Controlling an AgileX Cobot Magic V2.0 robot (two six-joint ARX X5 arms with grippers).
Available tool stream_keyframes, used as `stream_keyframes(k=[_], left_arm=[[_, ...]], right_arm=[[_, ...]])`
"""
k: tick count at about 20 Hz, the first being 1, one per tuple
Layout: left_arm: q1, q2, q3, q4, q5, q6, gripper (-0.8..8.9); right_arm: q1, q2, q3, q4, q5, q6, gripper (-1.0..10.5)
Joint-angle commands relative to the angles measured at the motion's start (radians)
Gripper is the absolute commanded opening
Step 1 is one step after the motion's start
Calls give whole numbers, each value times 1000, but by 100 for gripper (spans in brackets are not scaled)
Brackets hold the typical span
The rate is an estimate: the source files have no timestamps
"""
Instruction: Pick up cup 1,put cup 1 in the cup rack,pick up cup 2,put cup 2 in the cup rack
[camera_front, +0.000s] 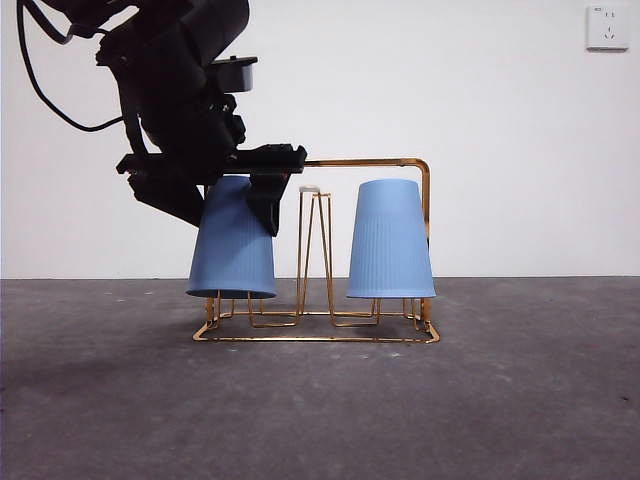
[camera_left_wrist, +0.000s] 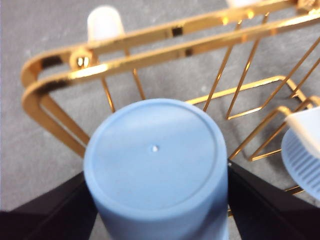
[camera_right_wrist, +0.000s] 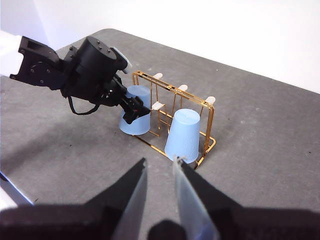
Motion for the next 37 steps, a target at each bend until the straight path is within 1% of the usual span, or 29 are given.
stream_keyframes(k=[1,4,5,6,10,11,12,16,23,27,37], left_arm=[[7,24,-8,-39,1,-42,-1],[7,24,-8,-70,2,-47,8],[8,23,-7,-82,3,-47,34],[10,23,-7,-97,8,-47,96],[13,23,-6,-134,49,-47,399],[13,22,-6,-142,63,-47,442],[13,20,-5,-151,66,-47,463],[13,10,3,-187,89,-47,477],[13,5,31,-262,92,-47,482],[13,-6,31,-282,127,-48,482],[12,-77,35,-475,189,-60,480]], right_arm=[[0,-4,-2,6,2,3,93],[0,-4,-2,6,1,2,93],[0,-4,-2,6,1,2,93],[0,-4,-2,6,1,2,93],[0,-4,-2,6,1,-5,93],[0,-4,-2,6,1,-6,93],[0,-4,-2,6,1,-6,93],[0,-4,-2,6,1,-8,93],[0,-4,-2,6,1,-13,93],[0,-4,-2,6,1,-14,93],[0,-4,-2,1,1,-16,93]])
